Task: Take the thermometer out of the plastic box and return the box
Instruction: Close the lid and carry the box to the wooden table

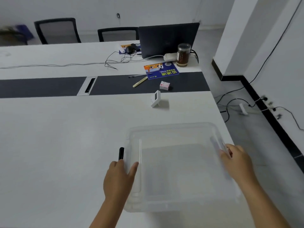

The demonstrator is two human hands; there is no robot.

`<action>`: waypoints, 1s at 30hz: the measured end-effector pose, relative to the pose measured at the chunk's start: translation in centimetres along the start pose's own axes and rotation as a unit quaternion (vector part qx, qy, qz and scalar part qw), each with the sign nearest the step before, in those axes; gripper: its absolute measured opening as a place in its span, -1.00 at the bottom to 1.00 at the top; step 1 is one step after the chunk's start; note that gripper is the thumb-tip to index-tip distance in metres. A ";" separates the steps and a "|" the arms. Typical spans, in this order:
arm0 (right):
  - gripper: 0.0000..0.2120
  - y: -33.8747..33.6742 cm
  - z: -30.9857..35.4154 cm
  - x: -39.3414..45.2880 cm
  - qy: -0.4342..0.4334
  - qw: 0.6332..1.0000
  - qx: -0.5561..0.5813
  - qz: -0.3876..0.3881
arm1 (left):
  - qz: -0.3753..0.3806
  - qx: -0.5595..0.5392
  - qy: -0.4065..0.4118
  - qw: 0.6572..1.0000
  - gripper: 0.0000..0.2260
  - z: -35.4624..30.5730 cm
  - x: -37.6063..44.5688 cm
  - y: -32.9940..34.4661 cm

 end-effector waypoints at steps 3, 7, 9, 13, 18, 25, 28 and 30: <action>-0.88 0.5 -0.2 0.5 0.010 1.000 -0.002 0.011 | -0.004 -0.003 -0.009 1.000 -0.68 0.1 0.3 0.3; -0.77 1.3 -0.3 1.1 0.018 1.000 -0.008 0.015 | 0.018 0.022 -0.017 0.999 -0.68 0.2 0.3 0.8; -0.66 1.1 -0.4 0.9 0.027 0.999 -0.002 0.022 | 0.033 0.033 -0.015 0.999 -0.71 0.0 0.3 0.8; -0.47 1.0 -1.5 0.3 0.067 0.990 -0.056 0.114 | 0.039 0.074 0.002 0.996 -0.45 -1.2 0.7 0.3; -0.16 0.5 -2.3 -1.0 0.199 0.961 0.014 0.190 | 0.065 0.036 0.151 0.986 -0.39 -6.6 0.3 1.9; -0.29 -0.1 -2.1 -1.4 0.236 0.961 -0.017 0.142 | 0.105 0.096 0.227 0.964 0.13 -8.1 -0.4 5.9; -0.54 -0.4 -1.2 -1.9 0.162 0.978 -0.103 0.088 | 0.106 0.098 0.228 0.963 0.13 -7.8 -0.5 5.7; -0.55 -0.3 -1.3 -2.4 0.151 0.982 -0.093 0.061 | 0.110 0.102 0.230 0.962 0.12 -7.7 -0.6 5.7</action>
Point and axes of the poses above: each hand's wrist, its own x-axis towards the middle knuckle, its own y-axis out of the palm, z = x × y, the point moved 4 cm from there along x, towards the middle knuckle, and after that the axes turned 10 degrees about -z, right-handed, at the moved point
